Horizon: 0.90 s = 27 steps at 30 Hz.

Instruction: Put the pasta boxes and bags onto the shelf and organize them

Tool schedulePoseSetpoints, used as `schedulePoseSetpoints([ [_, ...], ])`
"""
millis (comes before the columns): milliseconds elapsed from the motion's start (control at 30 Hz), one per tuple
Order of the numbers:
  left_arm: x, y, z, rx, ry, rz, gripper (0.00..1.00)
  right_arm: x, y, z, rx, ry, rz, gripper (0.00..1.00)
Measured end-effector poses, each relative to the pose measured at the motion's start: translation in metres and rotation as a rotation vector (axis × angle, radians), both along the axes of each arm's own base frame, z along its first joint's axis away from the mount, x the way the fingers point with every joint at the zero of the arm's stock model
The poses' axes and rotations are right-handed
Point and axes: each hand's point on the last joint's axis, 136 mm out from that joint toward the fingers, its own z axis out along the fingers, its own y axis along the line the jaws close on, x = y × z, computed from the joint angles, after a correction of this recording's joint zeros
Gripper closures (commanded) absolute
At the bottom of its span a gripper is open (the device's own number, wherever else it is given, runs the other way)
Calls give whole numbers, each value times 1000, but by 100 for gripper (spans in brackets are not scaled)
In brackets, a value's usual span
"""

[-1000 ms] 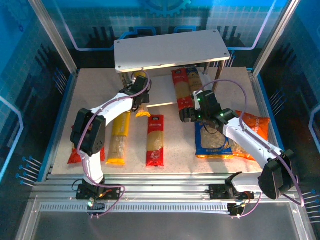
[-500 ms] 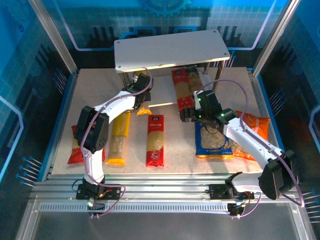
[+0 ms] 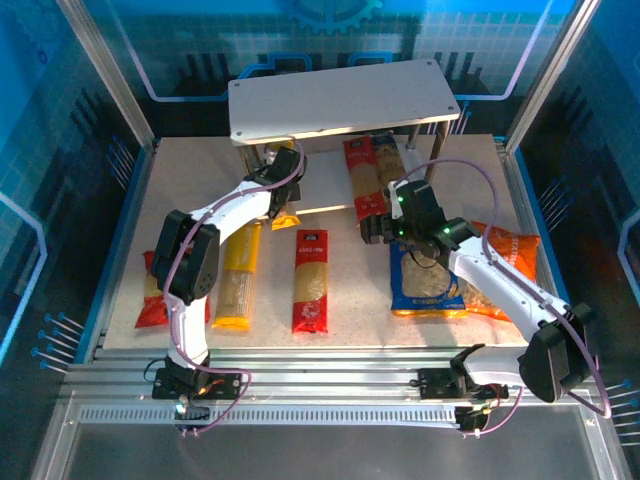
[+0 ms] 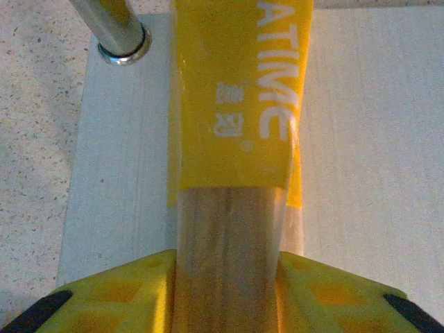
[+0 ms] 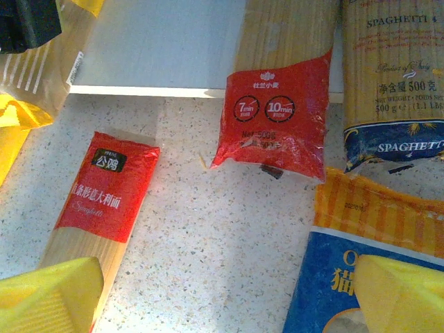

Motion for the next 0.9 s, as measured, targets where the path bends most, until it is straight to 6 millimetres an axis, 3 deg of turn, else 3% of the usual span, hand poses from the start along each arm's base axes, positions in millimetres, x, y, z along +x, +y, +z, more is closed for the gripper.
schedulePoseSetpoints([
  [100, 2, 0, 2, 0, -11, 3, 49, 0, 0, 1, 1, -2, 0, 6],
  [167, 3, -1, 3, -7, -17, 1, 39, -1, 0, 1, 1, -3, 0, 6],
  [367, 6, -8, 13, -41, -56, -23, 33, -1, -1, 3, 4, -7, 1, 6],
  [500, -5, -14, 27, -65, -90, -69, 33, -2, -1, 3, 3, -4, 1, 6],
  [700, -39, -36, 59, -58, -144, -171, 32, -3, -1, 3, 2, -2, 1, 3],
  [833, -83, -72, 72, -70, -161, -288, 30, -3, -1, 3, 5, -2, 2, 1],
  [900, -114, -88, 71, -83, -145, -349, 18, -4, -1, 4, 7, -6, 3, 1],
])
